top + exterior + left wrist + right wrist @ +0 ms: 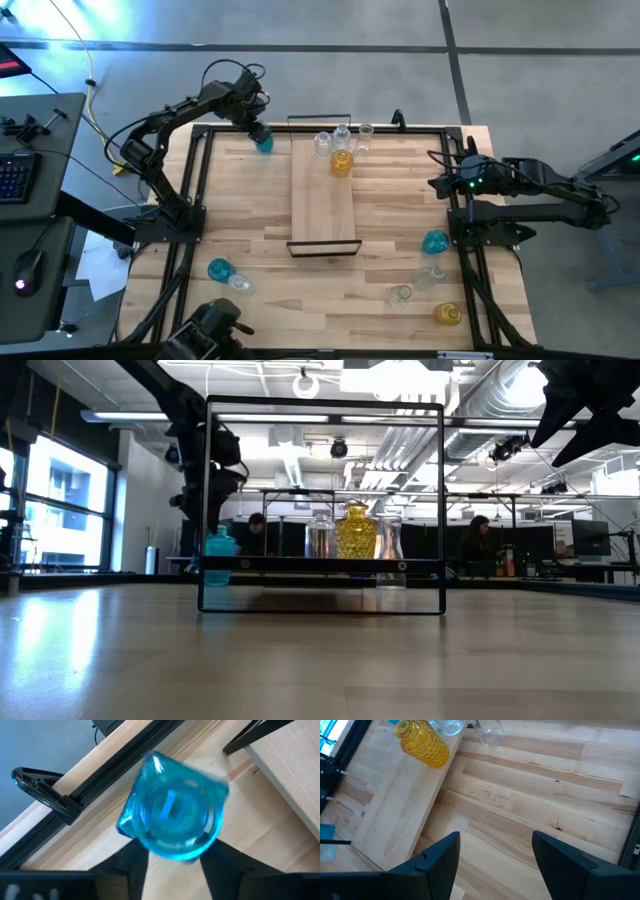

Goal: Sort vases onto shelf
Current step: Put the top blue flower vase on the shelf

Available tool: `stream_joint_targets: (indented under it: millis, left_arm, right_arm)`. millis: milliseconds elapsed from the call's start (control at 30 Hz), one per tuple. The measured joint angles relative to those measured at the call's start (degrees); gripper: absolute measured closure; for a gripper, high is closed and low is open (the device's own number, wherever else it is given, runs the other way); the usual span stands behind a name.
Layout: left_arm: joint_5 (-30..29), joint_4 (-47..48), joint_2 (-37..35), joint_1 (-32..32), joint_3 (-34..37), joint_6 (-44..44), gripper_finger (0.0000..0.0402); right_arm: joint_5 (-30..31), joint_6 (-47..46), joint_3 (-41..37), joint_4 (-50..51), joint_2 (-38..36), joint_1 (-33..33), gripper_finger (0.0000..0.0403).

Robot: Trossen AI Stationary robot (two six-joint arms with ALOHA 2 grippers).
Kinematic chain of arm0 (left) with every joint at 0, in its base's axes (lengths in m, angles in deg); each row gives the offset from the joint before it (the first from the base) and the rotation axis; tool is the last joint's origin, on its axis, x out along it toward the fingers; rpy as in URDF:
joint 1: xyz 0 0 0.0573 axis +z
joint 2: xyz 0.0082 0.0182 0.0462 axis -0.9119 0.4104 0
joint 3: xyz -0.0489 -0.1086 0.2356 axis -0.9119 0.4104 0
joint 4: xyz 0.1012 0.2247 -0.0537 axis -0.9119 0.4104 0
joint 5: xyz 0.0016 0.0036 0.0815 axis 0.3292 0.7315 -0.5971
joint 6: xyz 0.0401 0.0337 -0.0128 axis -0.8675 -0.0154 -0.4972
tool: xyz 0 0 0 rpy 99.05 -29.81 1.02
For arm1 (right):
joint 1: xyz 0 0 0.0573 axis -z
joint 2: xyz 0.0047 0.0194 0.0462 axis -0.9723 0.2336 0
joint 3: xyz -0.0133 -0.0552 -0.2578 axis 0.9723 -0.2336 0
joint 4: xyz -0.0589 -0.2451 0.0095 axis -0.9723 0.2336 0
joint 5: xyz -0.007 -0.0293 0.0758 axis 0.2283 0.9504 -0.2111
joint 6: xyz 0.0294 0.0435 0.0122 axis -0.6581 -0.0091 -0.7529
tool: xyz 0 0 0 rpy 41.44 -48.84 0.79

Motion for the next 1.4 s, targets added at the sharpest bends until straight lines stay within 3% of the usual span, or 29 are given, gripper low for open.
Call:
stream_joint_targets:
  millis: [300,433,567,700,867,967,1133,1400]
  left_arm:
    - [-0.01,2.54,0.02,-0.11,0.00,0.90,0.0305]
    - [-0.01,4.59,0.02,-0.31,0.00,0.68,0.0311]
    - [-2.48,7.66,0.02,-0.51,0.00,-1.56,0.0284]
    - [-3.18,8.81,-0.97,-0.50,0.07,-3.10,0.0230]
    - [-3.04,6.69,-4.30,-0.50,0.07,-3.17,0.0160]
    - [0.00,5.09,-5.88,-0.27,0.04,-2.54,0.0130]
    - [1.80,2.85,-5.97,-0.31,0.04,-1.73,0.0109]
    - [1.89,-2.98,-5.56,-1.91,0.00,-1.51,0.0108]
  right_arm:
    - [0.00,0.22,0.00,0.00,-0.01,0.00,0.0160]
    - [0.00,0.68,0.00,0.00,-0.01,0.00,0.0160]
    - [-0.05,0.68,0.00,-0.02,-0.01,0.00,0.0160]
    - [-0.27,0.66,0.00,-0.02,-0.01,0.00,0.0160]
    - [-0.31,0.96,0.00,-0.04,-0.01,0.00,0.0160]
    - [-0.33,1.05,0.00,-0.07,-0.01,0.00,0.0160]
    - [-0.35,1.05,0.00,-0.17,-0.01,0.00,0.0160]
    - [-1.24,0.89,0.00,-0.85,-0.01,0.00,0.0160]
